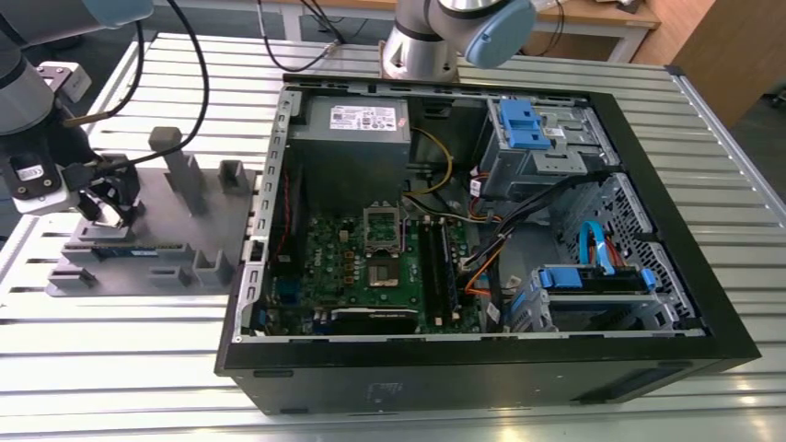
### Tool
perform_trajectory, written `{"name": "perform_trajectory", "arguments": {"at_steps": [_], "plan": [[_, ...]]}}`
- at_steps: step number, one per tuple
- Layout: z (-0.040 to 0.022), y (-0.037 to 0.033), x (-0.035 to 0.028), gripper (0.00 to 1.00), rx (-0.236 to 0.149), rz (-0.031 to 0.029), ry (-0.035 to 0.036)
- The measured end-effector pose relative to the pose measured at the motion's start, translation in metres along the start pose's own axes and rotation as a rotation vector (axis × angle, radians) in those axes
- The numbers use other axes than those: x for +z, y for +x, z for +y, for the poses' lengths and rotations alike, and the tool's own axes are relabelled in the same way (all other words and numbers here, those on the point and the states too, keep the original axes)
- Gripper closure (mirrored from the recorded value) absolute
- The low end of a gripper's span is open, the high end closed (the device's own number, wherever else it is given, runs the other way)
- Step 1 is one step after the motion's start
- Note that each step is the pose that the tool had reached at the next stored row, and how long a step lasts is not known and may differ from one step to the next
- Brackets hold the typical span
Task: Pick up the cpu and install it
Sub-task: 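Pick up the cpu and move it towards the insertion slot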
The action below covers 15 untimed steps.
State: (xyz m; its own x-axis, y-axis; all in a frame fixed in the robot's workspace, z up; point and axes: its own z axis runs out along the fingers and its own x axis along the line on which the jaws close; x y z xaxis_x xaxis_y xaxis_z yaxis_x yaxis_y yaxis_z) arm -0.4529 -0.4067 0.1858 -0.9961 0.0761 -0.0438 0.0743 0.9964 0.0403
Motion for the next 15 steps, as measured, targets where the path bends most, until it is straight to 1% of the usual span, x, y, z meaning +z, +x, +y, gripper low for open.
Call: {"name": "perform_trajectory", "arguments": {"at_steps": [5, 7, 8, 15], "plan": [[0.0, 0.0, 0.0002, 0.47, 0.0, 0.0, 0.0], [0.0, 0.0, 0.0001, 0.6, 0.0, 0.0003, 0.0002], [0.0, 0.0, 0.0002, 0.61, 0.0, 0.0002, 0.0001], [0.0, 0.0, 0.0005, 0.61, 0.0, 0.0, 0.0]]}}
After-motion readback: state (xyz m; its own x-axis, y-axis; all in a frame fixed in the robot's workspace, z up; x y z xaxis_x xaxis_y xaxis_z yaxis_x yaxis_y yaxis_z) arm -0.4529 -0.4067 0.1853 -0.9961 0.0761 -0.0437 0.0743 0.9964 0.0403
